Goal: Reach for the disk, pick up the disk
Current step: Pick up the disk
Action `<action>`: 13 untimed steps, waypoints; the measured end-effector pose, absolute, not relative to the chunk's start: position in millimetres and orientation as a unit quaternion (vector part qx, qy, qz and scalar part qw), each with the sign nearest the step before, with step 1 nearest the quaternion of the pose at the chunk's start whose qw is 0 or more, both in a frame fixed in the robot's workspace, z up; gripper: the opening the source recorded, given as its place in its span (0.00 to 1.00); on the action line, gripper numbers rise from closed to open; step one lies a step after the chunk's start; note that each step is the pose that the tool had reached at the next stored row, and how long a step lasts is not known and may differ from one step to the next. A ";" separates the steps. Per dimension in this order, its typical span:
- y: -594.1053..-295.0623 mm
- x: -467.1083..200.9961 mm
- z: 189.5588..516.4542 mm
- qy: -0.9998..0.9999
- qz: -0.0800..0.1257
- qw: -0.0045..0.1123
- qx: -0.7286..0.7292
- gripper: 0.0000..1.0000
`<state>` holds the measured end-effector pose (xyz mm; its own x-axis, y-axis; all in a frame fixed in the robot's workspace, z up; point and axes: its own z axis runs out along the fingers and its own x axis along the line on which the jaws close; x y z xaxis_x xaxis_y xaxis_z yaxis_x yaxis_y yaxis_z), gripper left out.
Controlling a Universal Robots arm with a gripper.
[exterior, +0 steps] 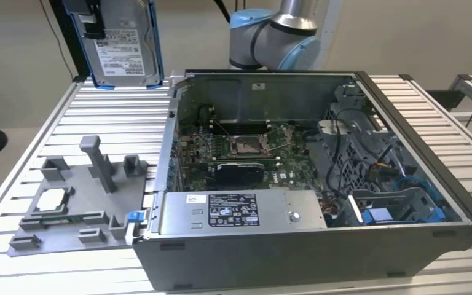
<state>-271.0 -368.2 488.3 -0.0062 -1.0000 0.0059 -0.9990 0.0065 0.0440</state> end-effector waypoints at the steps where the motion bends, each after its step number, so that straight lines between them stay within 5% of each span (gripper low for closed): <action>1: -368.2 -268.4 488.4 -0.709 -0.014 0.018 0.705 0.00; 13: -369.1 -237.8 488.4 -0.709 -0.015 0.020 0.705 0.00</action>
<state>-237.8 -369.1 488.4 -0.0062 -1.0000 0.0060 -0.9988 0.0064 0.0493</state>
